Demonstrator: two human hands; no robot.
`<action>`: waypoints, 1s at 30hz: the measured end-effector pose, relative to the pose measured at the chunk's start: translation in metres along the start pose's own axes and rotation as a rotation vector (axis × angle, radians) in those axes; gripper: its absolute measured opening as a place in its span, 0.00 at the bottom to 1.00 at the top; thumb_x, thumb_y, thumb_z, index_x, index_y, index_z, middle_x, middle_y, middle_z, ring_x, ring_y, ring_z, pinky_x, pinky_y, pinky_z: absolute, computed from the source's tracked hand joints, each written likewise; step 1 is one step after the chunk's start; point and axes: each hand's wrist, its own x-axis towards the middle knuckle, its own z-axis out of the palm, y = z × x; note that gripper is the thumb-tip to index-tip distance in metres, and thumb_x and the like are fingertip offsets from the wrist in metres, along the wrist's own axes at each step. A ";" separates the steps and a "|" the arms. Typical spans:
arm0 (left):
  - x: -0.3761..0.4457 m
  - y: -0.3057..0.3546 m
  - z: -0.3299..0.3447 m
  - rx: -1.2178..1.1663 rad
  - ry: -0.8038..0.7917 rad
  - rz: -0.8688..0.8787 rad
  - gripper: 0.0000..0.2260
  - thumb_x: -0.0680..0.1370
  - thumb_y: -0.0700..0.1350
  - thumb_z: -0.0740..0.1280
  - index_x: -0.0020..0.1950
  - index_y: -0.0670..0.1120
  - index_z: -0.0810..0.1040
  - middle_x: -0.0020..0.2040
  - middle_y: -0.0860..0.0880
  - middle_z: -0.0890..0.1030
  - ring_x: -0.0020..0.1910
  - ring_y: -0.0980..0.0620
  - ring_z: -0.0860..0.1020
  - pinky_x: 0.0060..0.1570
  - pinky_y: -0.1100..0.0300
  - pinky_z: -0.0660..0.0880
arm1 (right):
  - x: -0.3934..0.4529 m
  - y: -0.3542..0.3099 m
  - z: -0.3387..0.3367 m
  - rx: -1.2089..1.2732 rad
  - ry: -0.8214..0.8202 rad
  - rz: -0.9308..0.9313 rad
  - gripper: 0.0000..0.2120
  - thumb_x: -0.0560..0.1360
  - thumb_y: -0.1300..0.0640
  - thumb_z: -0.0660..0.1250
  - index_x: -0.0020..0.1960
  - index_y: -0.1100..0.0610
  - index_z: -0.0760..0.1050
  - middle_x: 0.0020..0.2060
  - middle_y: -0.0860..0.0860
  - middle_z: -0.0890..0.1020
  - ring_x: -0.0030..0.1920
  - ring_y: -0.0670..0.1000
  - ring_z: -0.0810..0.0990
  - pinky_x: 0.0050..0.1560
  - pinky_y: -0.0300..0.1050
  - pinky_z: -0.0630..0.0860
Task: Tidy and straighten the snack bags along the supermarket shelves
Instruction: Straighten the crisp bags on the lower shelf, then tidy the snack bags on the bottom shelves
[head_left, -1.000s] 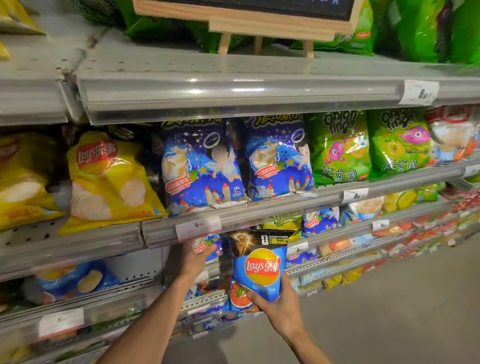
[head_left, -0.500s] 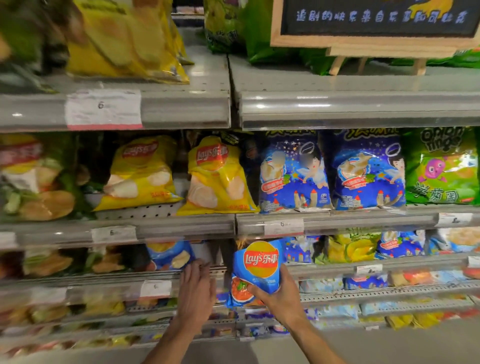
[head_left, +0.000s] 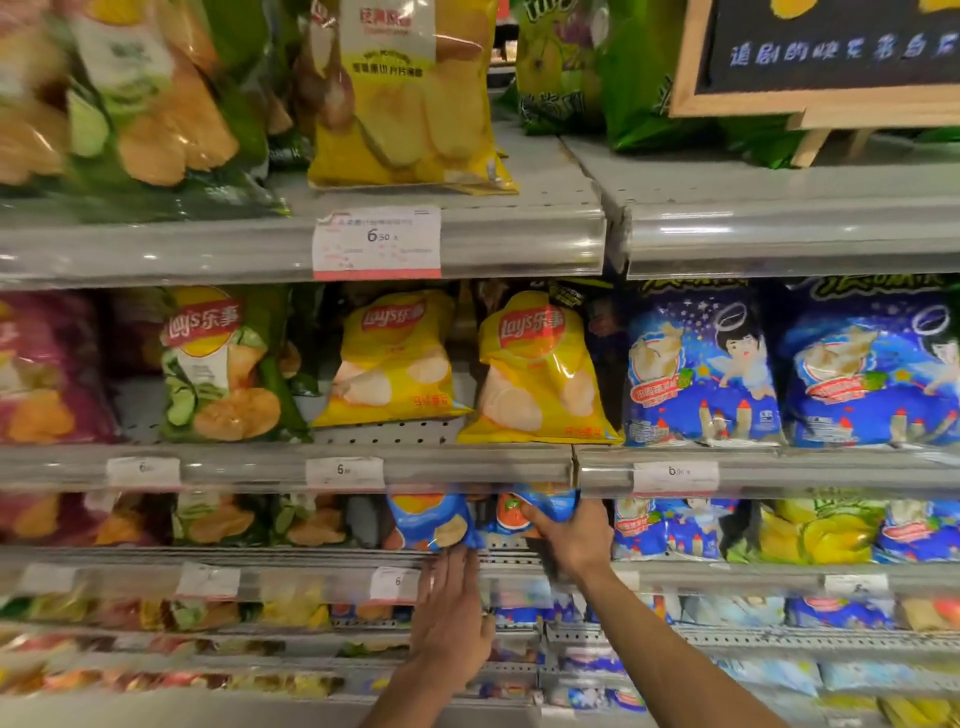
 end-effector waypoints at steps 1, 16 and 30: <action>0.001 -0.001 0.001 -0.009 -0.004 0.003 0.39 0.79 0.56 0.62 0.81 0.44 0.44 0.81 0.47 0.47 0.80 0.46 0.47 0.78 0.47 0.43 | 0.001 0.001 0.004 -0.038 -0.012 0.004 0.26 0.66 0.40 0.81 0.51 0.58 0.79 0.48 0.55 0.83 0.50 0.58 0.83 0.49 0.55 0.79; 0.006 0.003 0.009 -0.158 0.050 -0.081 0.35 0.80 0.58 0.60 0.81 0.44 0.50 0.80 0.47 0.51 0.78 0.46 0.51 0.78 0.52 0.52 | -0.014 0.021 -0.002 0.054 -0.256 -0.105 0.36 0.70 0.54 0.80 0.71 0.60 0.67 0.62 0.57 0.78 0.63 0.59 0.78 0.63 0.59 0.76; 0.010 0.148 0.020 -0.809 0.291 -0.310 0.05 0.78 0.41 0.69 0.53 0.43 0.79 0.50 0.44 0.81 0.51 0.42 0.80 0.50 0.48 0.78 | -0.031 0.126 -0.151 0.341 0.000 0.020 0.10 0.76 0.64 0.73 0.56 0.55 0.78 0.48 0.57 0.86 0.50 0.51 0.85 0.47 0.32 0.78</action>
